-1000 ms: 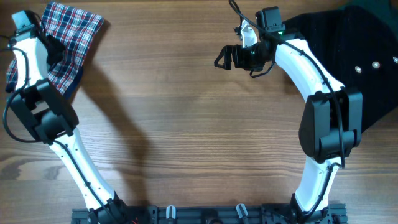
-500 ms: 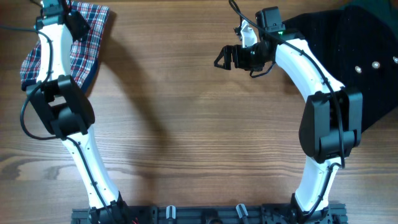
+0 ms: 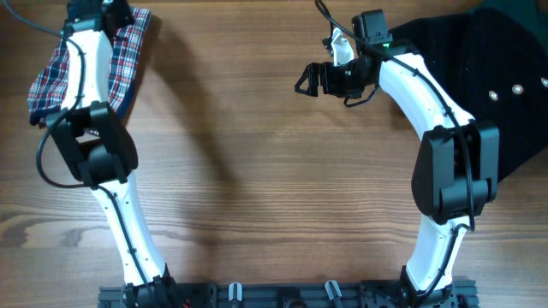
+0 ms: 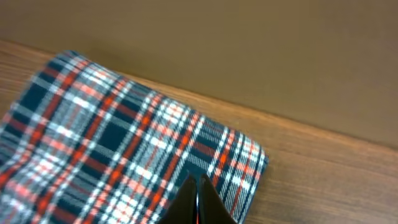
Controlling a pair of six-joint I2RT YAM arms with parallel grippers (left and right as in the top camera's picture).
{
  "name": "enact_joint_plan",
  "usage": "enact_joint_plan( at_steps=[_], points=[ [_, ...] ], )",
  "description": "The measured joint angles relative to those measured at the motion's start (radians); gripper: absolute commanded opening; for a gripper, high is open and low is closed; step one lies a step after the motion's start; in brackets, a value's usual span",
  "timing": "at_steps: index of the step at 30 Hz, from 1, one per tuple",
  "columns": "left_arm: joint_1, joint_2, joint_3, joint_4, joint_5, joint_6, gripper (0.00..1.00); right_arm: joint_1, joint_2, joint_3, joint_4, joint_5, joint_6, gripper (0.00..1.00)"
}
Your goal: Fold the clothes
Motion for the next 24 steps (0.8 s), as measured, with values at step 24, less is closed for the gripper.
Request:
enact_joint_plan(
  at_steps=[24],
  points=[
    [0.009,0.188,0.002,0.25,0.014,0.026,0.04,0.0,0.0,0.0,-0.011,0.001,-0.011,1.0]
  ],
)
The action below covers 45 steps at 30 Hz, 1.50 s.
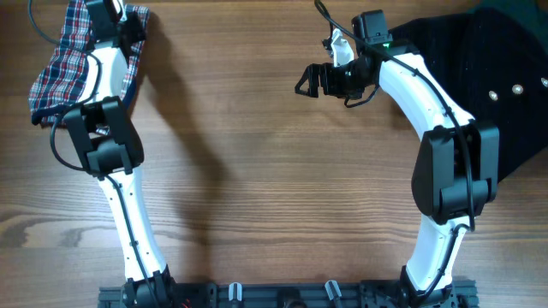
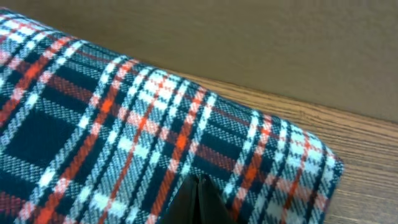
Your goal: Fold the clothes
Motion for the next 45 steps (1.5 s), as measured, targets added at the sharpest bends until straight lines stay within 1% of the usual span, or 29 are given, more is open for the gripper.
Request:
enact_joint_plan(
  at_steps=[9,15,25,40,41,42,43,44,45],
  points=[
    [0.076,0.0,0.0,0.005,0.0,-0.002,0.04,0.0,0.0,0.0,0.005,0.0,0.0,1.0],
    [0.086,0.0,0.0,0.005,0.0,-0.002,0.04,0.0,0.0,0.0,0.012,0.0,0.001,1.0],
    [0.131,0.0,0.02,-0.09,0.02,-0.005,0.04,0.0,0.0,0.0,0.016,0.0,0.001,1.0],
    [0.205,0.0,0.02,-0.092,0.03,-0.005,0.04,0.0,0.0,0.0,0.014,0.0,0.009,1.0],
    [0.208,0.0,0.02,-0.09,0.03,-0.005,0.27,0.0,0.0,0.0,0.018,0.0,0.011,1.0],
    [0.209,0.0,0.02,-0.089,0.029,-0.005,0.76,0.0,0.0,0.0,0.02,0.0,0.013,1.0],
    [0.209,0.0,0.02,-0.089,0.03,-0.005,0.91,0.0,0.0,0.0,0.02,0.0,0.016,1.0],
    [0.207,0.0,0.02,-0.087,0.029,-0.004,1.0,0.0,0.0,0.0,0.02,0.0,0.016,1.0],
    [0.205,0.0,0.02,-0.085,0.029,-0.008,1.0,0.0,0.0,0.0,0.02,0.0,0.016,1.0]
  ],
)
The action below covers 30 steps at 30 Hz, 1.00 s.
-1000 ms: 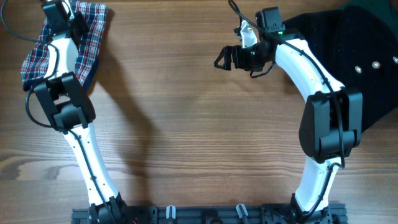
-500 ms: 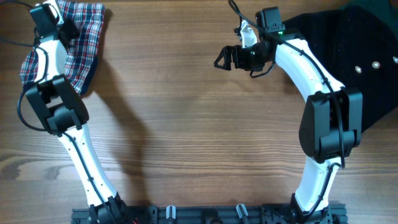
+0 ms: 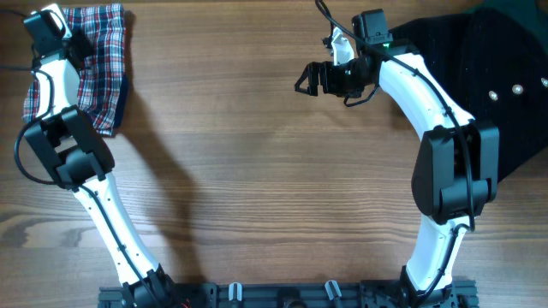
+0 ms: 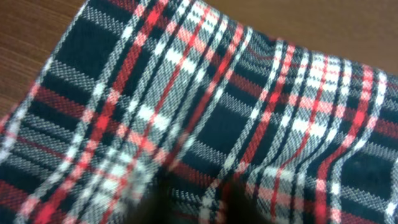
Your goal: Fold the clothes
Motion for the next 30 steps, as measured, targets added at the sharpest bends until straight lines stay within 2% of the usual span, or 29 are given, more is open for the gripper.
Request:
enact_joint_plan(
  at_steps=[5,8,12,16,21,26,30],
  points=[
    [-0.016,-0.01,0.001,-0.008,-0.004,-0.01,1.0,0.0,0.0,0.0,0.002,0.0,0.0,1.0],
    [-0.016,-0.045,-0.002,-0.07,-0.008,-0.033,1.0,0.0,0.0,0.0,0.018,0.0,0.0,1.0],
    [-0.016,-0.187,-0.007,-0.252,-0.022,-0.062,1.0,0.0,0.0,0.0,0.044,0.0,-0.001,1.0],
    [-0.037,-0.407,-0.006,-0.462,-0.021,-0.14,1.0,0.0,-0.043,0.0,0.045,0.028,-0.001,1.0],
    [-0.121,-0.609,-0.005,-0.708,0.079,-0.174,1.0,-0.008,-0.183,0.0,-0.001,0.129,0.008,1.0],
    [-0.228,-0.655,-0.004,-0.908,0.182,-0.185,1.0,-0.09,-0.328,0.002,-0.123,0.201,0.038,1.0],
    [-0.285,-0.655,-0.004,-1.073,0.201,-0.186,1.0,-0.147,-0.399,0.003,-0.273,0.297,0.043,1.0]
  ],
)
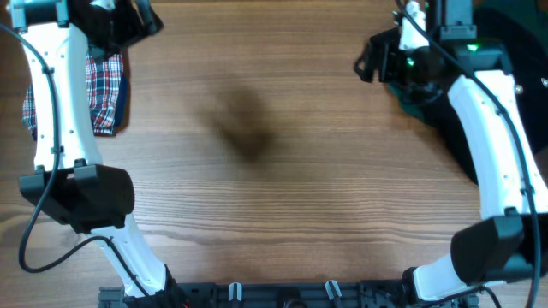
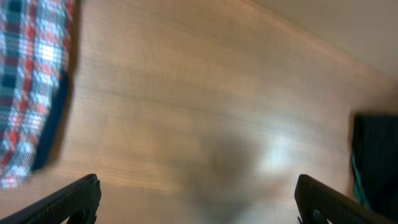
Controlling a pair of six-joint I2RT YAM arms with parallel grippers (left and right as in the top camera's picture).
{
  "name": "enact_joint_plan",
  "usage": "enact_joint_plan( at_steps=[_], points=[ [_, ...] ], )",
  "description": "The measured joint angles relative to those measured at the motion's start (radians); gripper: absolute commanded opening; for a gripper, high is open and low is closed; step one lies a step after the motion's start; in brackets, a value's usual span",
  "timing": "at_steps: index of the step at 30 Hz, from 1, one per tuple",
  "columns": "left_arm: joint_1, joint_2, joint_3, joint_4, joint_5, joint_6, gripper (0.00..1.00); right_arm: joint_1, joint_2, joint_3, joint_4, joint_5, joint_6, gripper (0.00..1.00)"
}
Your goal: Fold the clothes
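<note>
A folded plaid cloth point(image 1: 104, 81) lies at the far left of the table, partly hidden behind my left arm. In the blurred left wrist view the plaid cloth point(image 2: 28, 93) sits at the left edge. My left gripper point(image 1: 141, 19) hangs open above the table's far edge, right of the cloth, with nothing between its widely spread fingers point(image 2: 68, 200). A black garment point(image 1: 531, 60) lies at the far right; the black garment point(image 2: 376, 162) also shows at the wrist view's right edge. My right gripper point(image 1: 370, 58) hovers by its left edge and looks open and empty.
Bare wooden table point(image 1: 274, 197) fills the middle, with a soft dark shadow point(image 1: 244, 128) on it. The arm bases and a black rail point(image 1: 282, 295) stand at the near edge.
My left gripper was down on the plaid cloth at the far left corner; now it is open, raised and right of the cloth. The right arm has moved right, toward the black garment.
At first my left gripper was shut at the plaid cloth's far edge, the cloth lying slanted. Then it was still shut there. Later the cloth lay squarer and further left. Now the cloth rests alone and both grippers have moved away.
</note>
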Motion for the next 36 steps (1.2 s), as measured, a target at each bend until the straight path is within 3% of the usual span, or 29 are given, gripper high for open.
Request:
enact_joint_plan(
  at_steps=[4,9,17,24,29,36],
  points=[
    [-0.021,0.0,0.0,-0.1,-0.09,-0.085,1.0,-0.005,-0.022,0.0,-0.093,0.042,-0.029,1.0],
    [-0.02,-0.001,-0.067,-0.082,-0.212,-0.224,1.0,-0.005,-0.022,0.0,-0.096,0.049,-0.036,1.0],
    [0.028,-0.001,-0.439,0.197,-0.308,-0.348,0.99,-0.005,-0.022,0.0,-0.093,0.051,-0.037,1.0],
    [0.16,-0.001,-0.492,0.259,-0.319,-0.353,1.0,-0.005,-0.022,0.0,-0.087,0.051,-0.037,1.0],
    [0.247,0.008,-0.494,0.364,-0.319,-0.228,1.0,-0.005,-0.022,0.0,-0.083,0.051,-0.037,1.0],
    [0.241,0.056,-0.495,0.501,-0.318,-0.119,1.0,-0.005,-0.022,0.0,-0.08,0.051,-0.037,1.0]
  ],
)
